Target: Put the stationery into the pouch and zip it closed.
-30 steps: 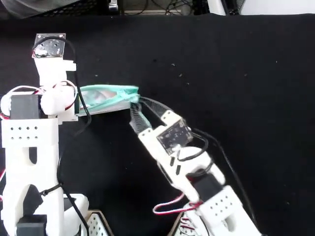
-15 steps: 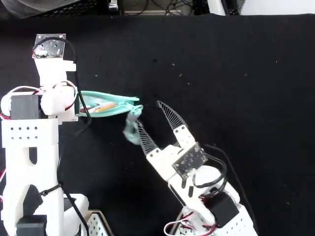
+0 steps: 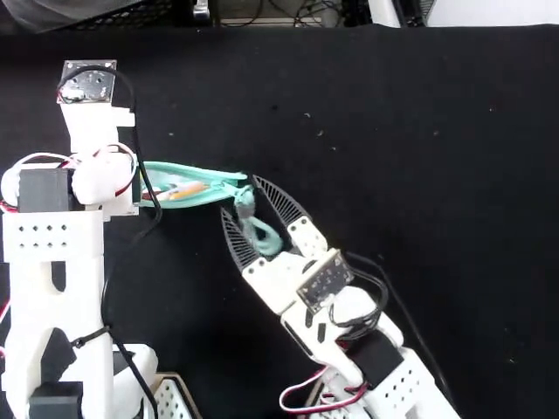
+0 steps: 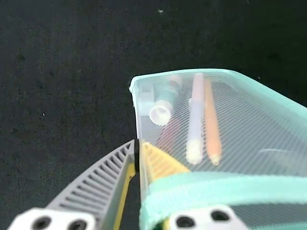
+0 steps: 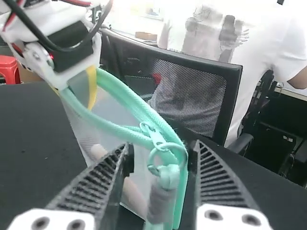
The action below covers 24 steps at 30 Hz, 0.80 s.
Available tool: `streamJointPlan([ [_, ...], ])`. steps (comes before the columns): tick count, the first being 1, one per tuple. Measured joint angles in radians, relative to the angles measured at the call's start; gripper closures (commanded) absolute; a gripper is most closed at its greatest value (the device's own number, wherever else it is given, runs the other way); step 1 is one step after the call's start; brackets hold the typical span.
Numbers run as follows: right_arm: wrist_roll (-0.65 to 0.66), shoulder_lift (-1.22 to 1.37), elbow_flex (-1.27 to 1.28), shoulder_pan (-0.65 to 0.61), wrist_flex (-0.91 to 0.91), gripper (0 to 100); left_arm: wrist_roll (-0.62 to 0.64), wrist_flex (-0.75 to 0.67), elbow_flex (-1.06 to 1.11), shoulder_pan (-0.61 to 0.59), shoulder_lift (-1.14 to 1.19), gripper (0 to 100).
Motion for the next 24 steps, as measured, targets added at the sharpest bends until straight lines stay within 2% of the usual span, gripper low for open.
streamJointPlan([
  [6,0.000,0.051,0.002,0.000,-0.046,81.1,0.000,0.000,0.000,0.000,0.000,97],
  [11,-0.005,0.084,0.002,0.063,-0.064,81.9,0.000,0.000,0.000,0.000,0.000,97],
  [15,-0.005,0.086,0.002,0.078,-0.064,97.8,0.000,0.000,0.000,0.000,0.000,97],
  [18,-0.002,0.086,0.002,0.084,-0.064,95.6,0.000,0.000,0.000,0.000,0.000,97],
  [24,-0.002,0.086,0.002,0.086,-0.064,98.5,0.000,0.000,0.000,0.000,0.000,97],
])
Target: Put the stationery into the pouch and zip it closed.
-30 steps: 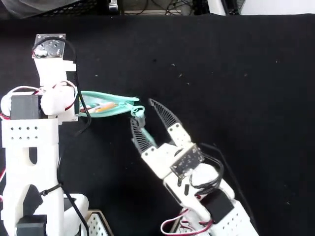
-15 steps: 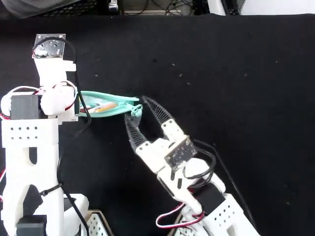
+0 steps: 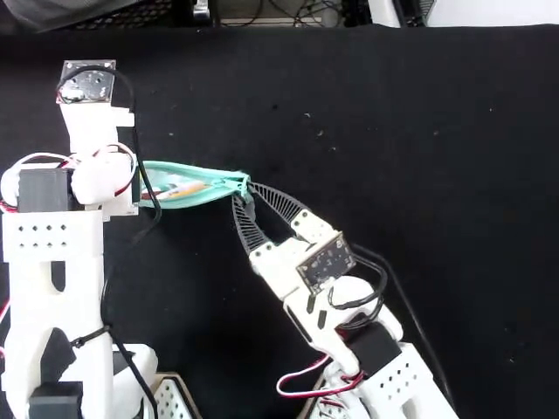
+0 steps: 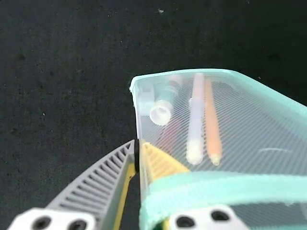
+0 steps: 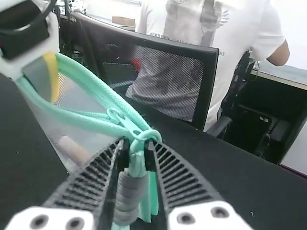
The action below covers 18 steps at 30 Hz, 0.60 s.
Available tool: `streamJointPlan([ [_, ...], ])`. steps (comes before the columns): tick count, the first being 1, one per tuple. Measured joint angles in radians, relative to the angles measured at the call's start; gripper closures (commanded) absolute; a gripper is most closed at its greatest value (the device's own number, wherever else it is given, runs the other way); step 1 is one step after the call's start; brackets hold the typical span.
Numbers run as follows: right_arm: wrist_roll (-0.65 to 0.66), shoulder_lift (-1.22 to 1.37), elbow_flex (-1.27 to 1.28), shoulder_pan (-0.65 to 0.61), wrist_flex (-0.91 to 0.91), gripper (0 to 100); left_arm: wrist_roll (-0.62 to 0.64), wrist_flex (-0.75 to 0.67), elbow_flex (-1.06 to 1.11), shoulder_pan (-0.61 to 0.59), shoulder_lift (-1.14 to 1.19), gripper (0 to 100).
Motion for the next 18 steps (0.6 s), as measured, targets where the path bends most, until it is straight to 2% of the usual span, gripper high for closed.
streamJointPlan([
  [7,0.000,0.000,0.000,0.000,-0.002,98.6,0.000,0.000,0.000,0.000,0.000,97],
  [10,0.046,0.000,-0.031,0.000,0.032,98.6,0.000,0.000,-0.006,0.000,0.000,96],
  [14,0.132,0.009,-0.098,0.000,0.091,98.6,0.000,0.040,-0.064,0.000,0.008,85],
  [18,0.160,0.009,-0.164,-0.002,0.104,98.6,0.051,0.097,-0.161,-0.002,0.018,74],
])
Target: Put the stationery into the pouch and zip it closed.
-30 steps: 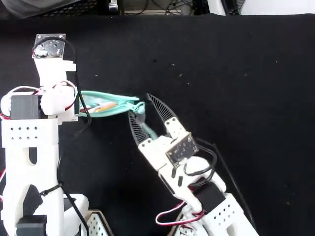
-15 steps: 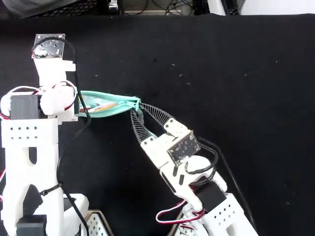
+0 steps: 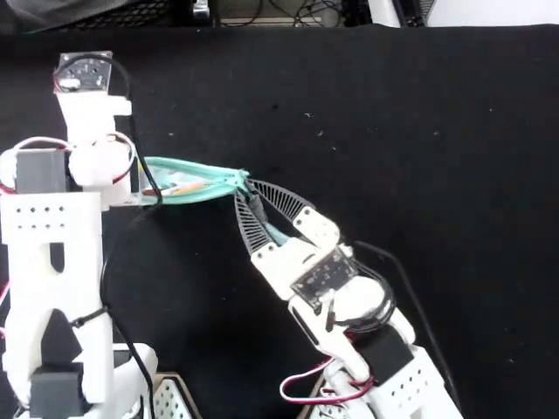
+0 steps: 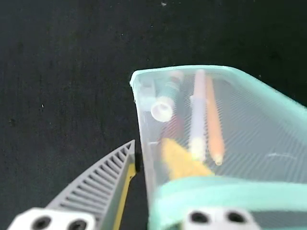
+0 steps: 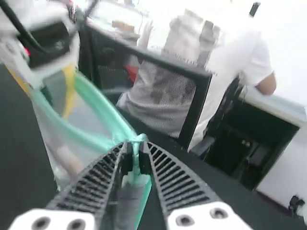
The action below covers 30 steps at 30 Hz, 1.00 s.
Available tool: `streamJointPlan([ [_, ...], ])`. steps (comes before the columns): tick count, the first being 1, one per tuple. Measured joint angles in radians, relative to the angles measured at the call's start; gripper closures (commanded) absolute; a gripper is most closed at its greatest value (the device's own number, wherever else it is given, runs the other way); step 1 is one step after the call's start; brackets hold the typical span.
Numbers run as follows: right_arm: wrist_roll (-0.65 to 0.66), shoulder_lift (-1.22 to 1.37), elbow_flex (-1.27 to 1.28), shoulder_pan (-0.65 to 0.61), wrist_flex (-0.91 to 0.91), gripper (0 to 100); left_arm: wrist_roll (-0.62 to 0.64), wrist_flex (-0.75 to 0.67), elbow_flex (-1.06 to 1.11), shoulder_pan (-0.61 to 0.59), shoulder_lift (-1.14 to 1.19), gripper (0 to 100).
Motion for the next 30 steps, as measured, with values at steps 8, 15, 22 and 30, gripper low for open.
streamJointPlan([
  [8,0.006,0.000,-0.071,0.000,0.023,98.6,0.012,0.014,-0.135,0.002,-0.063,75],
  [15,0.084,0.203,-0.114,0.000,0.021,98.3,0.012,-0.011,-0.083,0.002,-0.315,75],
  [22,0.054,0.183,-0.153,-0.002,0.184,79.8,0.012,-0.226,0.216,0.002,-0.394,75],
  [30,0.002,0.077,-0.132,-0.002,0.539,83.5,0.003,-0.273,0.298,-0.044,-0.394,75],
])
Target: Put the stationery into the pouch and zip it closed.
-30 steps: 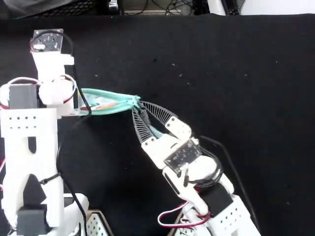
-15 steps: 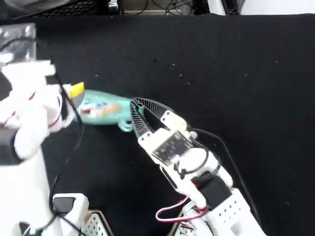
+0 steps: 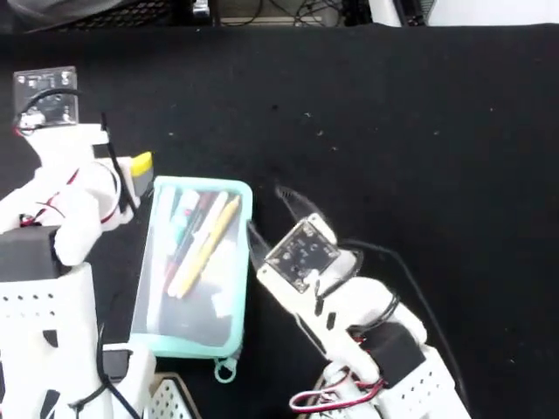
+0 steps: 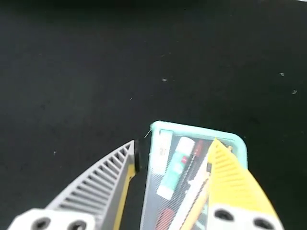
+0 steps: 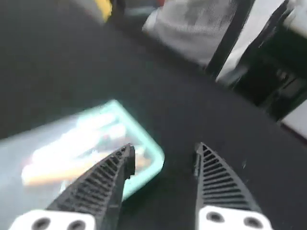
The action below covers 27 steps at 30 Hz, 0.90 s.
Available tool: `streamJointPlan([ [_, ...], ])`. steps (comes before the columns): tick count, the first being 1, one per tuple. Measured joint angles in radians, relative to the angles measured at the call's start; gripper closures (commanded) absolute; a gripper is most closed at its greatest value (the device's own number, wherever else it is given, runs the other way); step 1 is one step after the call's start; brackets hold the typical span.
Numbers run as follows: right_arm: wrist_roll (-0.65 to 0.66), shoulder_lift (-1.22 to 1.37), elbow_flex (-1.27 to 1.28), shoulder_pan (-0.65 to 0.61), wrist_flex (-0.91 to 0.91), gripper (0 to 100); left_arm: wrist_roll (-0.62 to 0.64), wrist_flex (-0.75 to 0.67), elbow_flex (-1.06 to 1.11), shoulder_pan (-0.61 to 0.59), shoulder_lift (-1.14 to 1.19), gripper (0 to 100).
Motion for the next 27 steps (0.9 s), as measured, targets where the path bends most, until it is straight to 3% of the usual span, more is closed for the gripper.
streamJointPlan([
  [11,0.204,0.141,0.187,-0.014,0.063,83.9,-0.040,0.017,-0.011,-0.011,0.150,75],
  [17,0.210,0.258,0.195,-0.201,0.104,83.9,-0.043,0.017,-0.072,-0.063,0.296,75],
  [21,0.215,0.319,0.196,-0.245,0.092,83.7,-0.043,0.017,-0.080,-0.094,0.322,75],
  [27,0.147,0.453,0.196,-0.258,-0.117,83.6,-0.043,0.017,-0.081,-0.101,0.324,75],
])
